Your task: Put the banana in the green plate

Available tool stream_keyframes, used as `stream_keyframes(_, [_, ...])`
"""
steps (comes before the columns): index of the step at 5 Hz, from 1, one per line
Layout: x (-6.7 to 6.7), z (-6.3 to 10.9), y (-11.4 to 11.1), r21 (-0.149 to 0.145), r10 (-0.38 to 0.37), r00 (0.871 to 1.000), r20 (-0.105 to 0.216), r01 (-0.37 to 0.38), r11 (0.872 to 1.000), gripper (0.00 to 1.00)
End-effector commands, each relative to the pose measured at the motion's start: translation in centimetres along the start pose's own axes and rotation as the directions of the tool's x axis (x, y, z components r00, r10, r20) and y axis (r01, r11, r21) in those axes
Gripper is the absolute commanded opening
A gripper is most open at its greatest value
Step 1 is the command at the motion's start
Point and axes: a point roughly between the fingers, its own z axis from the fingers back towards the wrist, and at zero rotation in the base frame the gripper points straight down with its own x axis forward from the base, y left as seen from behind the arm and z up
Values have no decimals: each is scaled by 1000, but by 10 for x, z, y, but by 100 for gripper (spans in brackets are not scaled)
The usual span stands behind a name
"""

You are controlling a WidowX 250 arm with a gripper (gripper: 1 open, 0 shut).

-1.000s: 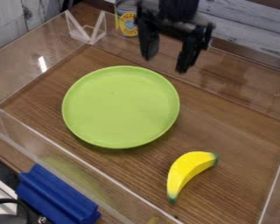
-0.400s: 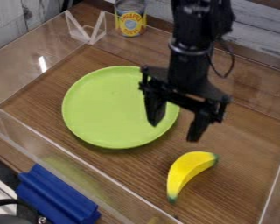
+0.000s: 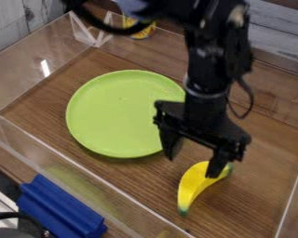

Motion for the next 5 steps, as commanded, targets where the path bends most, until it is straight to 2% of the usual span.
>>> stream_keyframes(1, [2,-5,-5,-23,1,999,54,1,1000,100])
stream_keyframes(3, [0,-29,-9,-30,10,998,68,-8,1000,100])
stream_keyframes(4, [1,-34,-9,-33,14,997,75,-11,999,0])
stream_keyframes(5, [0,-33,-9,-33,12,997,74,-10,999,0])
